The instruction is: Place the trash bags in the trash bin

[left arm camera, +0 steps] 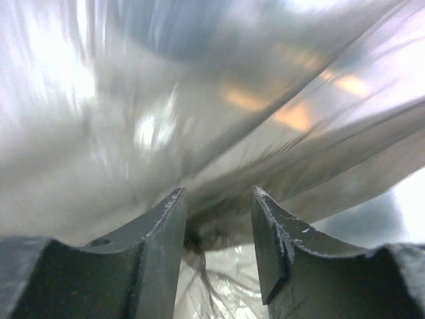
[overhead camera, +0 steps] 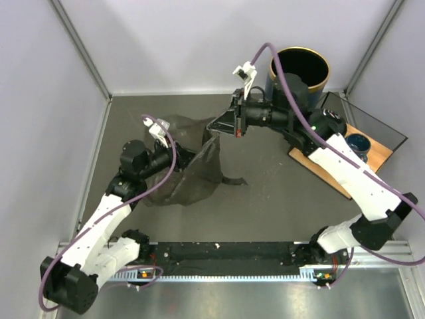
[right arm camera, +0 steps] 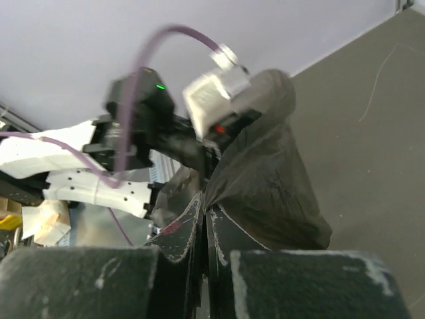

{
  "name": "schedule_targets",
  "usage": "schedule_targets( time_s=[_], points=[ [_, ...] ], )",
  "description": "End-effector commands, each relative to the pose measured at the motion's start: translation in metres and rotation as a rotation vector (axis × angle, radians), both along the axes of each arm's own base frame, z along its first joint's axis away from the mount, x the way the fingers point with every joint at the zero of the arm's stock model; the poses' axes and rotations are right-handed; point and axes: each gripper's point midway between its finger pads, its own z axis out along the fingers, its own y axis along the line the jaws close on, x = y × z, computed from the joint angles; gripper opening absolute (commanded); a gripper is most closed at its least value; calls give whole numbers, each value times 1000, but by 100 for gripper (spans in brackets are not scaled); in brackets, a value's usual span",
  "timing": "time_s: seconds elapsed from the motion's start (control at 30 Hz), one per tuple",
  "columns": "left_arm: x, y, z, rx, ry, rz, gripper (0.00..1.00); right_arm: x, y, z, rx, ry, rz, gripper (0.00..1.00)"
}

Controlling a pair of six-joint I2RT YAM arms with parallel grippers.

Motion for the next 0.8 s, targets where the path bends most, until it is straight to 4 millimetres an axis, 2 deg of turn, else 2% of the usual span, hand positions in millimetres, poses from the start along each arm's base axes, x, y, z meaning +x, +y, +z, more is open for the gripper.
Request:
schedule_targets(
  time_s=[0.0,0.03,0.07,0.1,0.17,0.2,0.27,0.3,0.33,0.37,0.4,0.43,0.47,0.5,0.53,0.57,0.6,0.63,0.7,0.73,0.77],
  points=[
    [19,25,22,87,-112,143,45,17,21,-2,28,-62,42,0],
    [25,33,19,99,-121,181,40,23,31,-8,18,-52,56,0],
    [32,42,14,107,-116,212,36,24,36,-6,22,-57,70,0],
    [47,60,30,62,-173,260,36,24,39,8,43,-90,81,0],
    [58,74,43,9,-219,266,41,27,55,3,32,-100,107,0],
    [48,69,57,-16,-271,148,47,26,58,13,42,-114,119,0],
    [29,53,101,26,-479,-61,55,25,71,4,17,-107,156,0],
    [4,41,106,118,-618,-266,59,22,72,12,23,-125,166,0],
    [-10,40,90,142,-492,-336,62,21,72,6,-3,-127,177,0],
    [-14,42,118,209,-594,-358,64,22,74,2,-17,-129,181,0],
    [-14,46,121,318,-714,-379,65,22,74,4,-20,-142,183,0],
    [-11,52,121,383,-724,-359,66,22,73,-2,-45,-149,185,0],
    [-17,55,126,426,-731,-356,66,22,72,-2,-54,-159,186,0],
    [-14,59,129,480,-794,-341,66,22,71,-2,-64,-166,187,0],
    [-16,62,137,504,-832,-305,67,23,69,-4,-77,-189,188,0],
    [-13,62,153,508,-916,-268,67,22,67,-8,-97,-187,191,0],
    [-13,62,152,505,-939,-254,67,21,66,-7,-103,-202,194,0],
    [-18,62,163,506,-1004,-226,75,22,64,-9,-114,-227,196,0],
    [-5,65,171,514,-1041,-156,80,18,62,-12,-130,-236,216,0],
    [9,65,163,529,-1008,-160,81,17,61,-13,-134,-247,226,0],
    [15,65,160,573,-1038,-193,87,15,61,-14,-138,-248,237,0]
  ],
)
